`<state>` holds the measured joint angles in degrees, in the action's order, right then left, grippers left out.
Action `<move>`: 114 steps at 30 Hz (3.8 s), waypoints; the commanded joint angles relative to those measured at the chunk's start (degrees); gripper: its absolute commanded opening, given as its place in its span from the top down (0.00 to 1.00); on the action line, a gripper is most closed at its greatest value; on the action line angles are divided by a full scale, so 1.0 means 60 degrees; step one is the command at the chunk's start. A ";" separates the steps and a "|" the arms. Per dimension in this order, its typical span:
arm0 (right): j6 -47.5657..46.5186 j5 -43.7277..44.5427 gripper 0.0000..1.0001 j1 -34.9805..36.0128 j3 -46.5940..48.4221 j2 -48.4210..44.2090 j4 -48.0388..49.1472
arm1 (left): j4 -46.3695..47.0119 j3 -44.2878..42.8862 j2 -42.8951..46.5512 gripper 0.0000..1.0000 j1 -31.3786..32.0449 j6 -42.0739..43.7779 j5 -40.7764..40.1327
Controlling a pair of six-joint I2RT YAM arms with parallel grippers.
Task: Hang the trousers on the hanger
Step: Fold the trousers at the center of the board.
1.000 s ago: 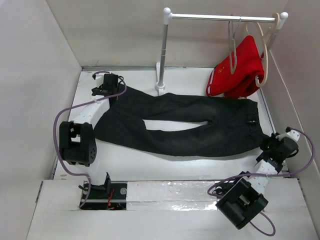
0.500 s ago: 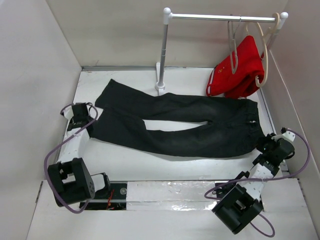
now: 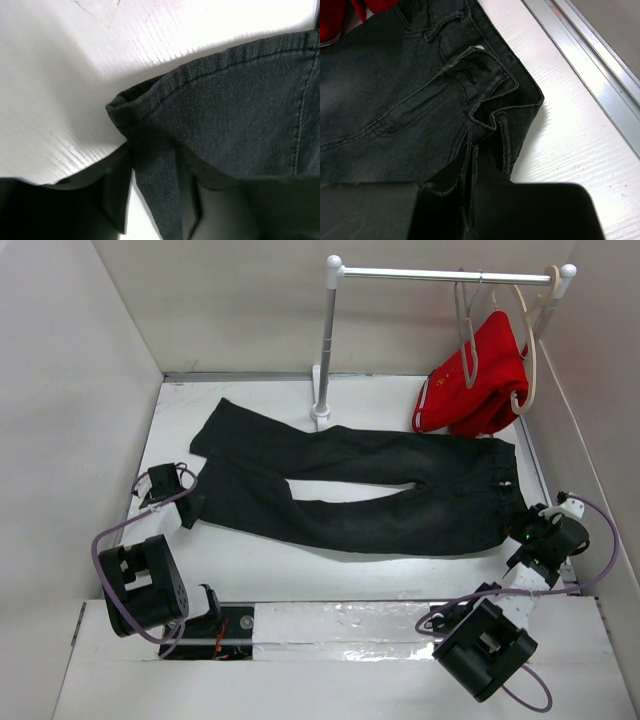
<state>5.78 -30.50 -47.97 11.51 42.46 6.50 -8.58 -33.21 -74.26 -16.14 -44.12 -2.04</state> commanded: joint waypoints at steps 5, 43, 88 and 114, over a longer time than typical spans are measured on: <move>-0.0113 -0.0453 1.00 0.0055 0.0045 -0.0221 0.0631 | 0.0582 -0.0191 0.0099 1.00 -0.0005 -0.0162 0.0296; -0.1418 0.6432 1.00 0.3688 0.5656 -0.4339 -0.7295 | -0.1017 -0.3503 0.3808 1.00 0.0405 -0.0469 -0.2340; 0.0017 0.5669 0.93 0.3145 0.6080 0.6486 -0.0264 | -0.0738 -1.3169 -0.8642 0.93 0.2939 0.2137 -0.3951; -0.0215 0.2568 0.99 0.3937 0.2272 -0.0789 -0.0497 | -0.0150 -0.5905 -0.3736 0.45 0.2428 0.0996 -0.1860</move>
<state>5.98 -8.80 -24.56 25.63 42.13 3.86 -8.80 -70.17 -97.01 -1.15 -35.68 -16.56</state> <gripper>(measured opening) 0.015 0.539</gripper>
